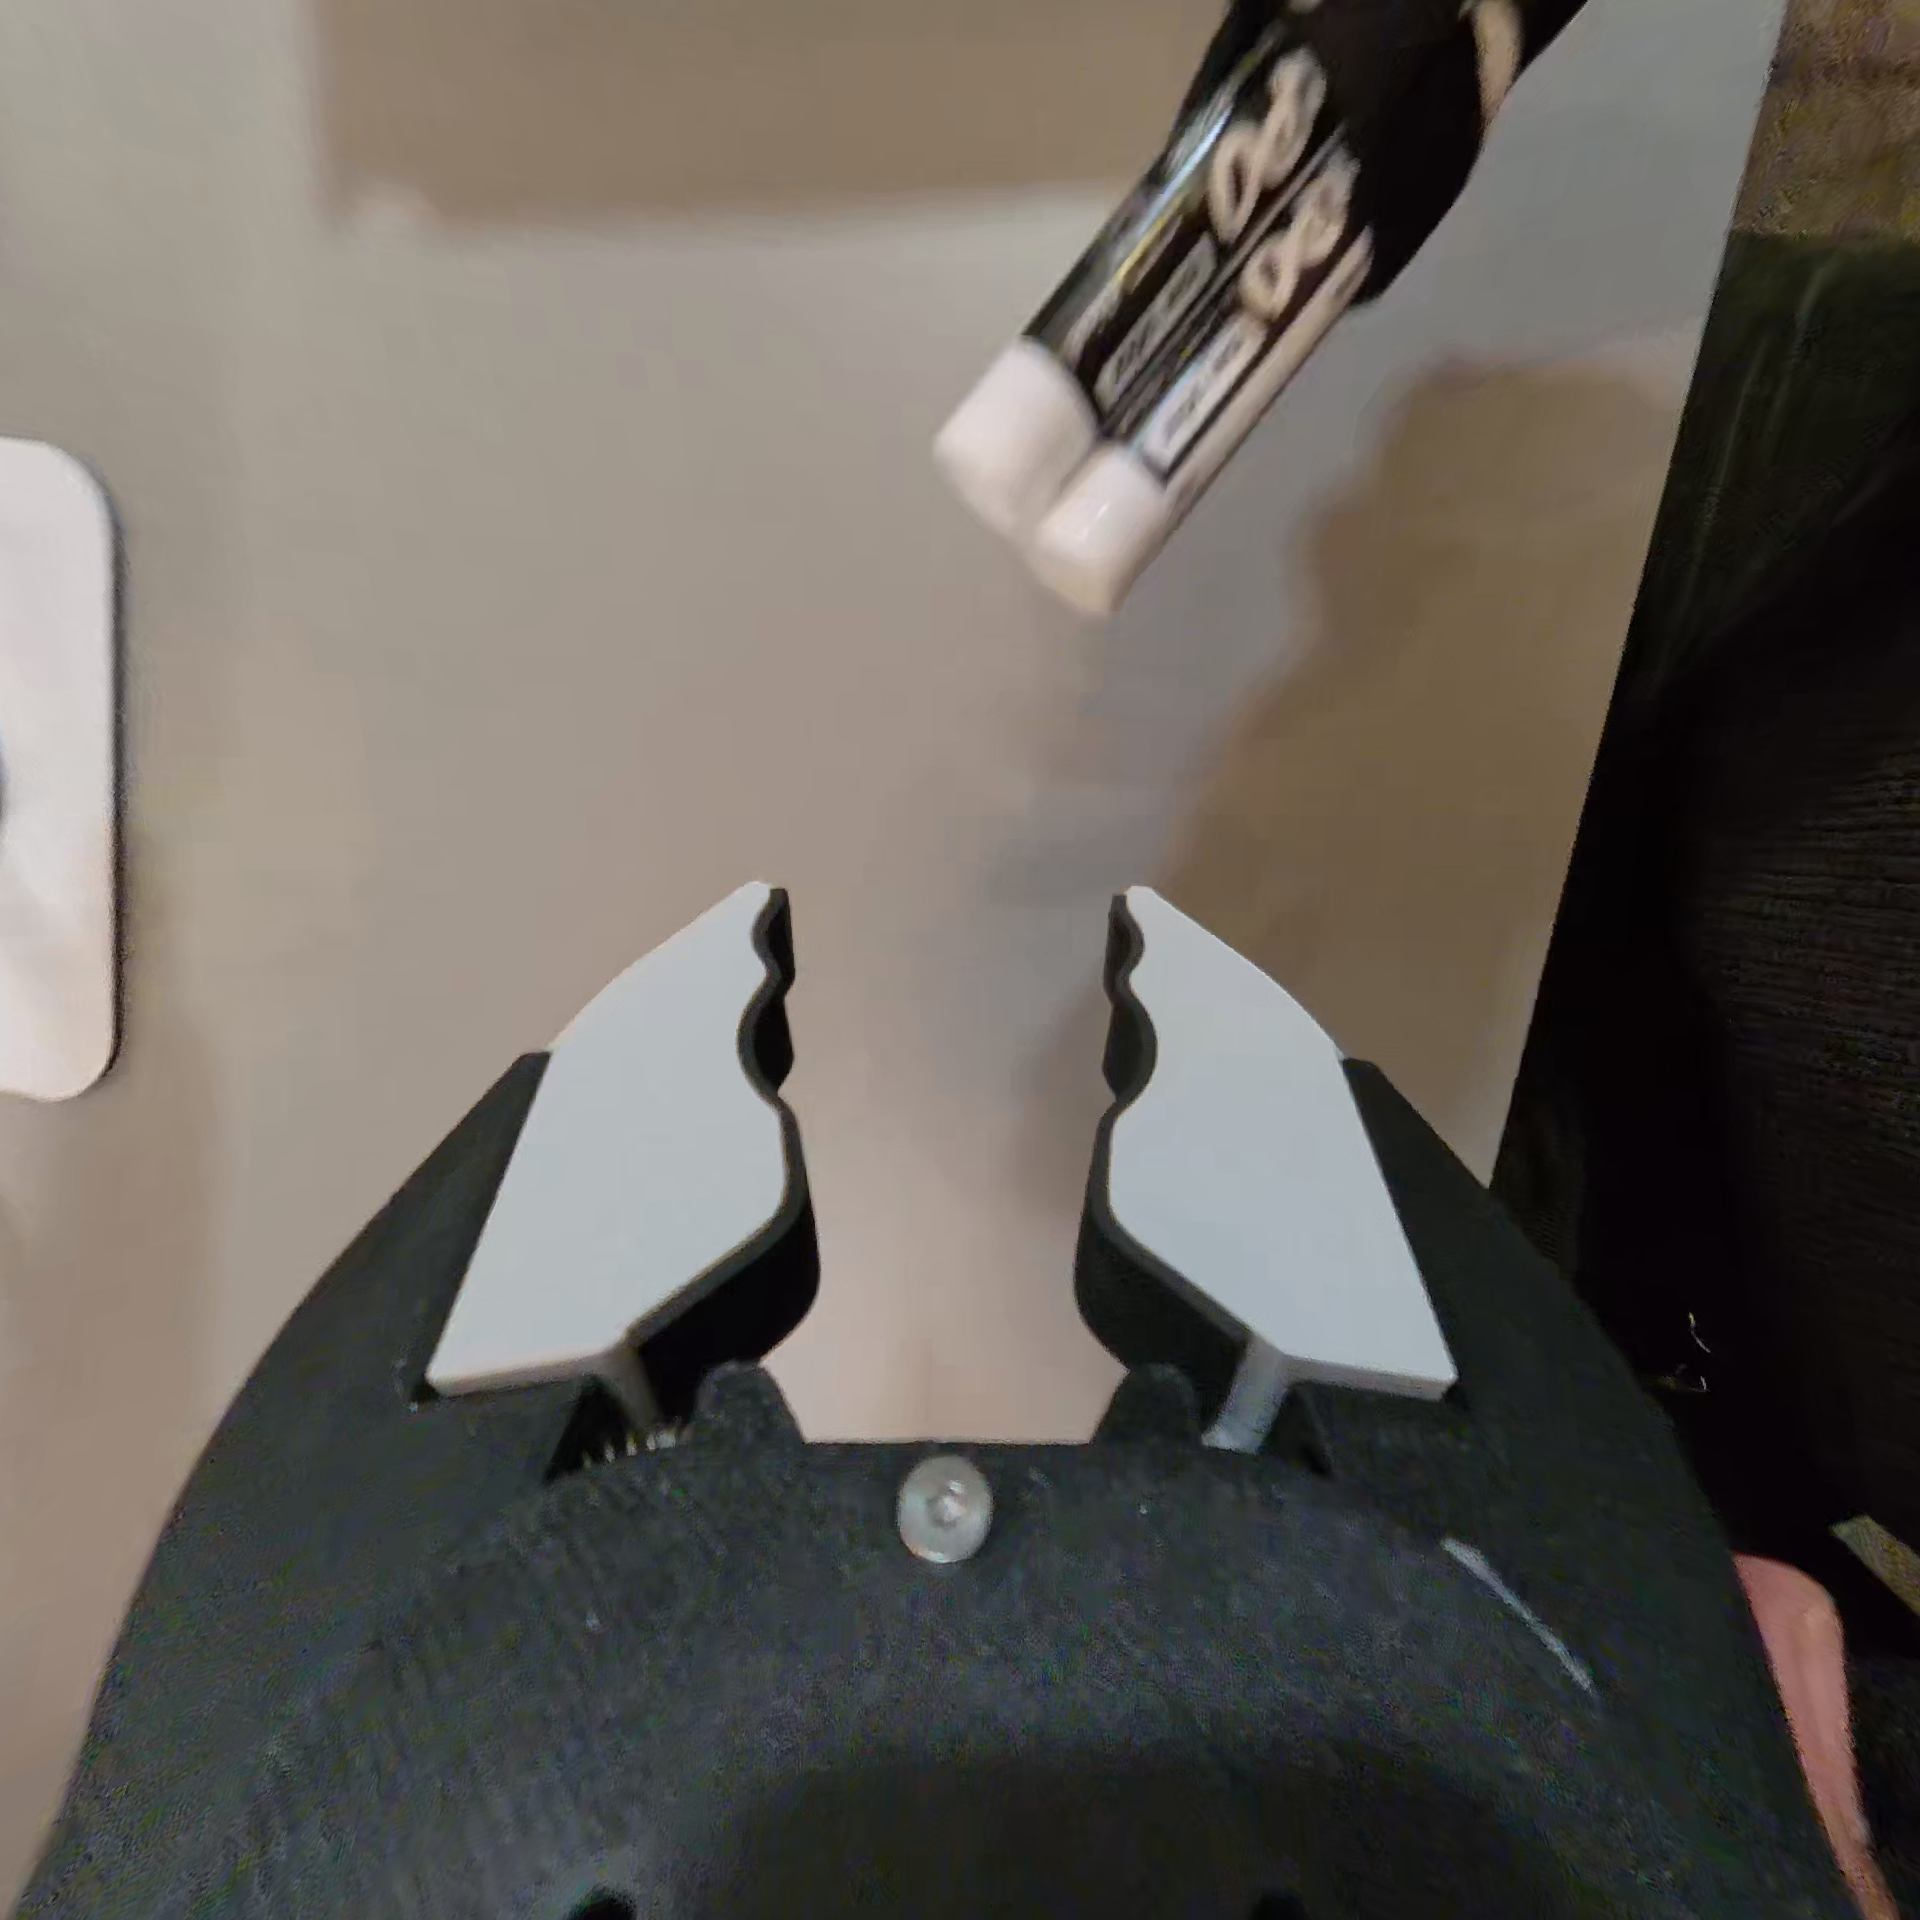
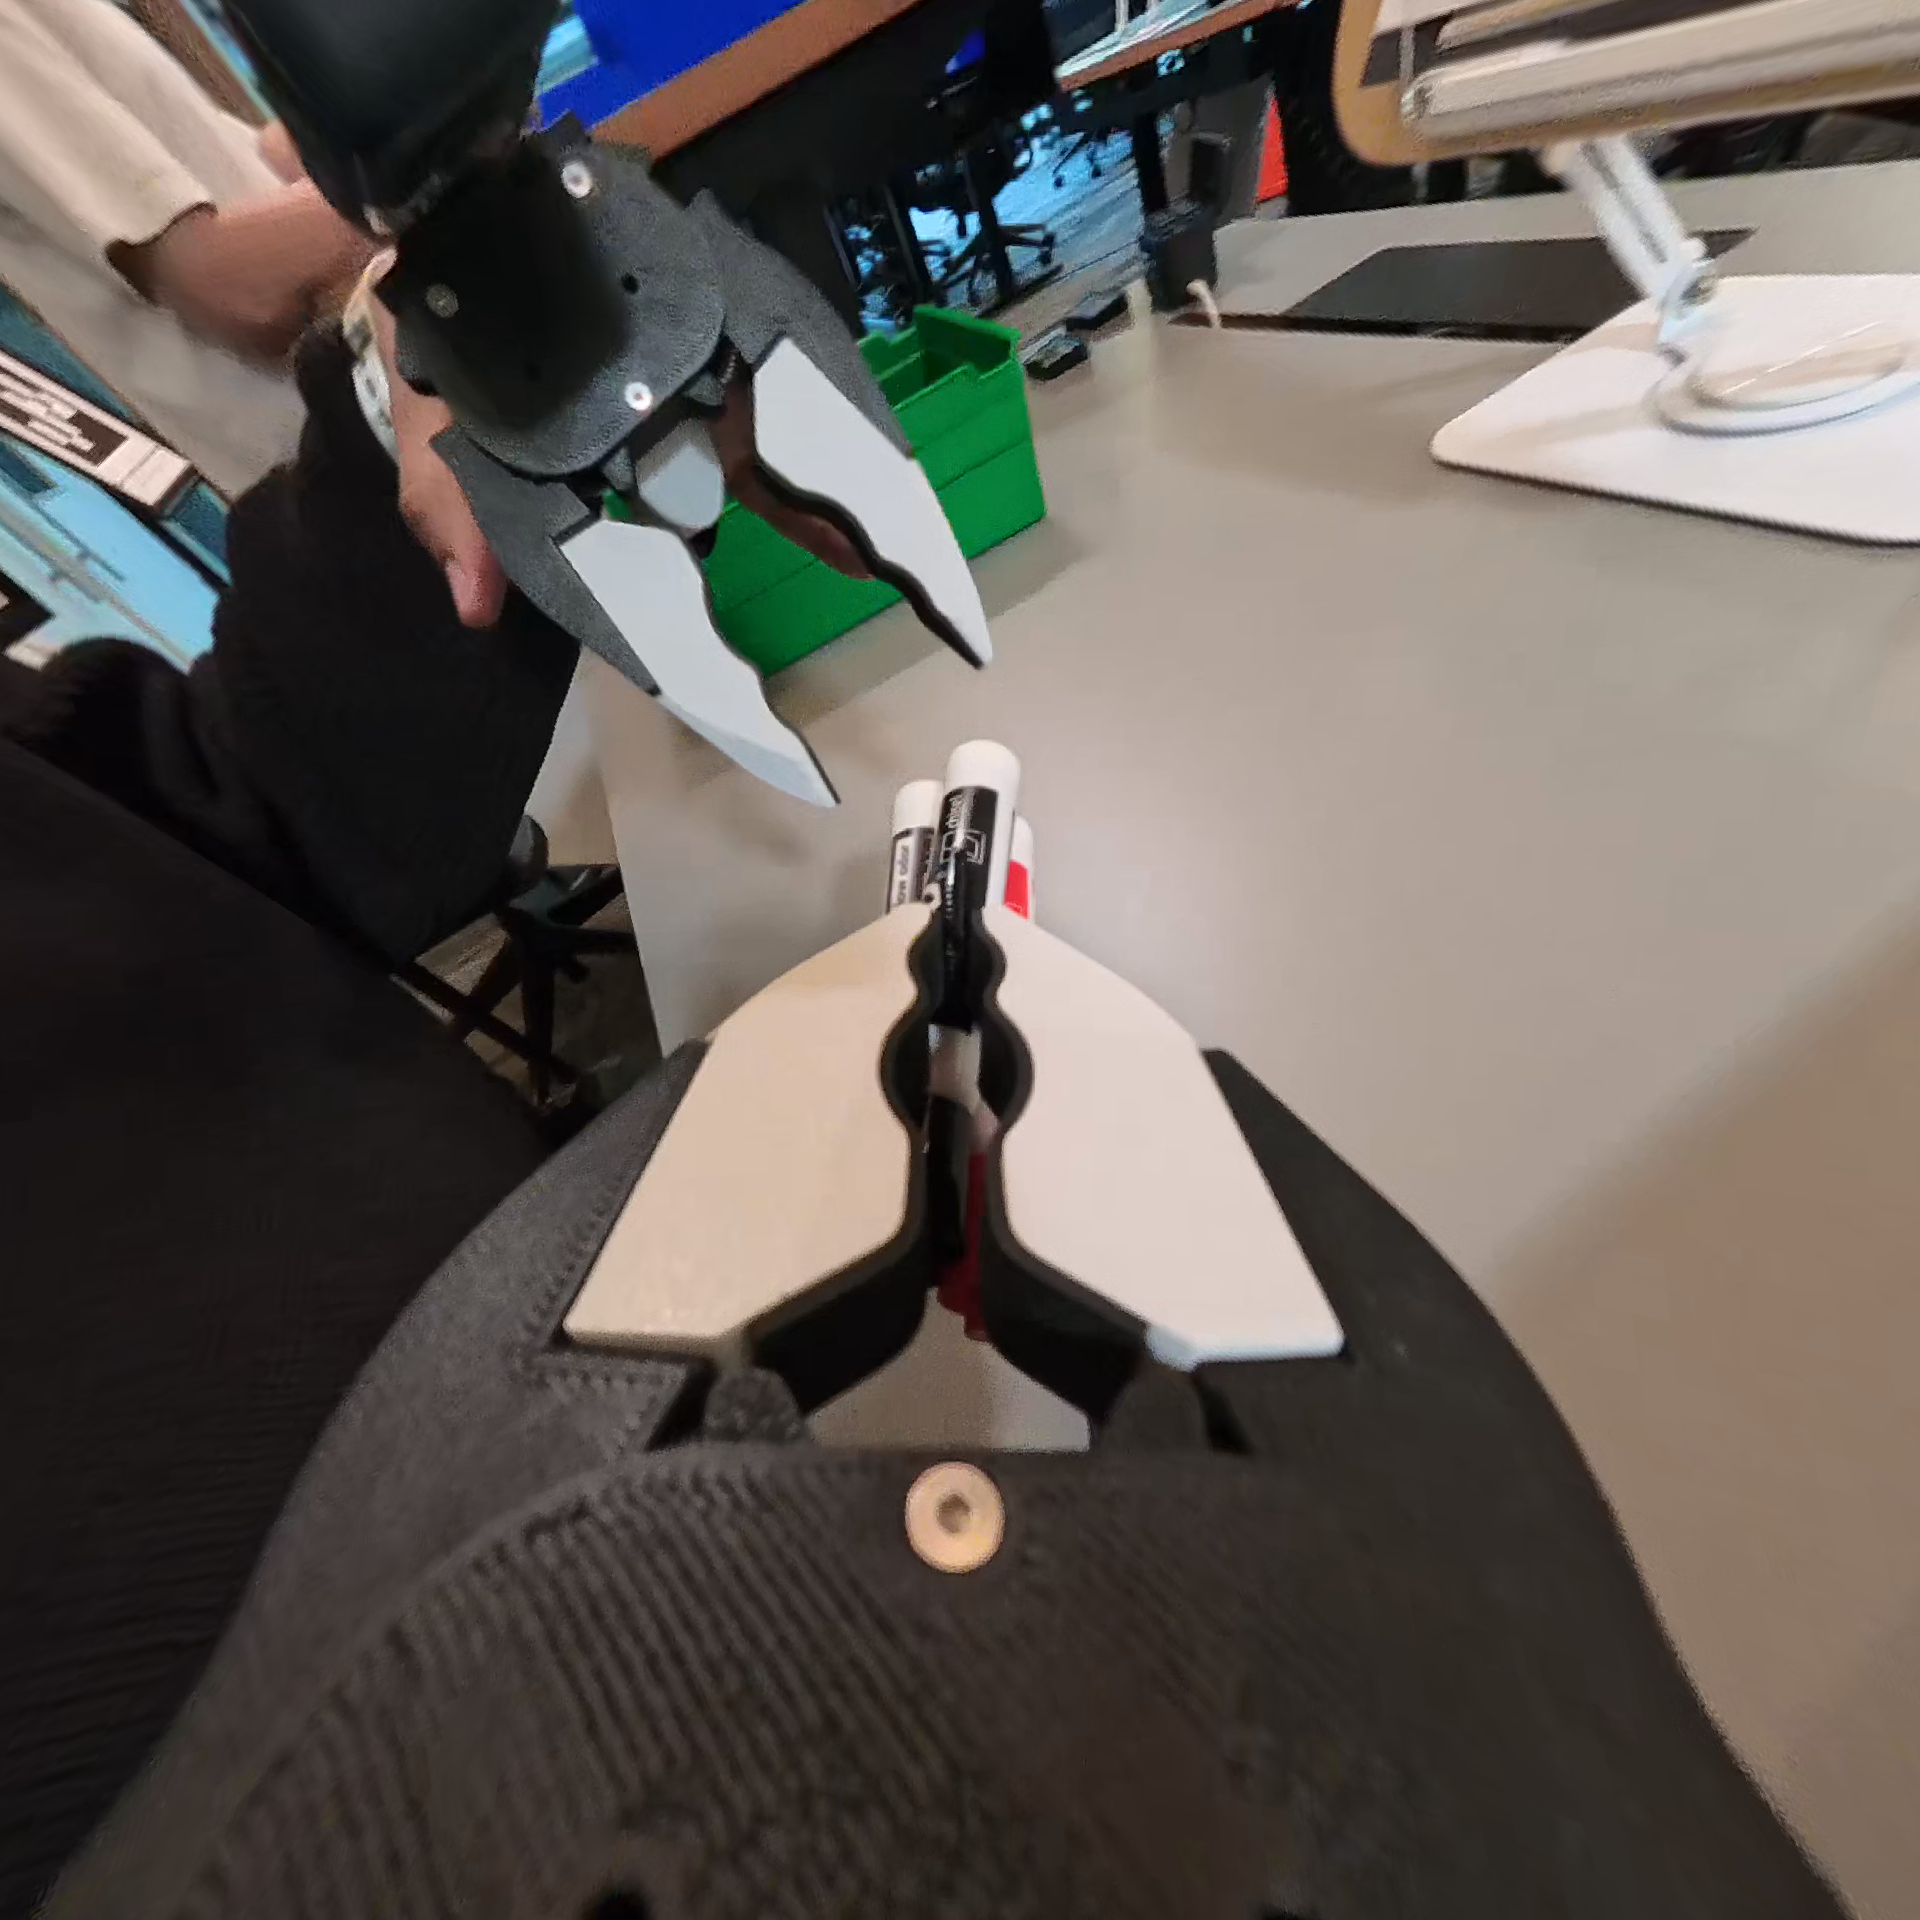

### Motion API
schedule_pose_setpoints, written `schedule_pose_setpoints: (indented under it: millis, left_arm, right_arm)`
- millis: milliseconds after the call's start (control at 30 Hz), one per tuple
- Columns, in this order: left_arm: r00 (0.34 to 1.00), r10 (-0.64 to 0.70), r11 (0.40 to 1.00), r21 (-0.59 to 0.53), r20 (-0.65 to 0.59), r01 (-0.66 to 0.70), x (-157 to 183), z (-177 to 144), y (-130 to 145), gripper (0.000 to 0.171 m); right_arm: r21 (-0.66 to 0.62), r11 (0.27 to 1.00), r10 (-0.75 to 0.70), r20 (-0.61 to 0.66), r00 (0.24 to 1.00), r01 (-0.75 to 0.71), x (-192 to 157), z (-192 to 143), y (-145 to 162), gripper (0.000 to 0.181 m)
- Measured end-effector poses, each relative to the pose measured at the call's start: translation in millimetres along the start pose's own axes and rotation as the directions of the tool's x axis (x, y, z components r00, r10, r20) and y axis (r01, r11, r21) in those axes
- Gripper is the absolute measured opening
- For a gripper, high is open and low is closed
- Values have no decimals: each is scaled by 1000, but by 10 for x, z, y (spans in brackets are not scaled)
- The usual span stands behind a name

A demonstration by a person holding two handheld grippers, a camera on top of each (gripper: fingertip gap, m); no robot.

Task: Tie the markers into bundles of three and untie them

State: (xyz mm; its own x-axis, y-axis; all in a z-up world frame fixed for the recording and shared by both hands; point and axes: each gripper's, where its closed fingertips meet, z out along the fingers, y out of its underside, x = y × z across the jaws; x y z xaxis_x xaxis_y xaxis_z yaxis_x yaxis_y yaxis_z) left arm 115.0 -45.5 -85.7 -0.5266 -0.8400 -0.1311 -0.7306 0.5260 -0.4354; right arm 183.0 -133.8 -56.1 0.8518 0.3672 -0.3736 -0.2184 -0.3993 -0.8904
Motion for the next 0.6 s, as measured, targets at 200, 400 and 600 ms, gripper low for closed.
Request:
schedule_pose_setpoints:
  millis: [200, 400, 600]
  left_arm:
    - [996, -80, 996, 35, 40, 79, -203, -195, 153, 62]
    - [998, -61, 998, 20, 12, 61, -148, -86, 134, 62]
    - [998, -65, 998, -2, -18, 65, -119, 57, 118, 62]
  right_arm:
    - [43, 999, 28, -101, 995, -24, 290, -519, -474, 4]
    - [43, 998, -41, -223, 974, 52, 877, -1206, -903, 4]
    - [-56, 988, -152, -323, 934, 142, 1749, -1738, -888, 4]
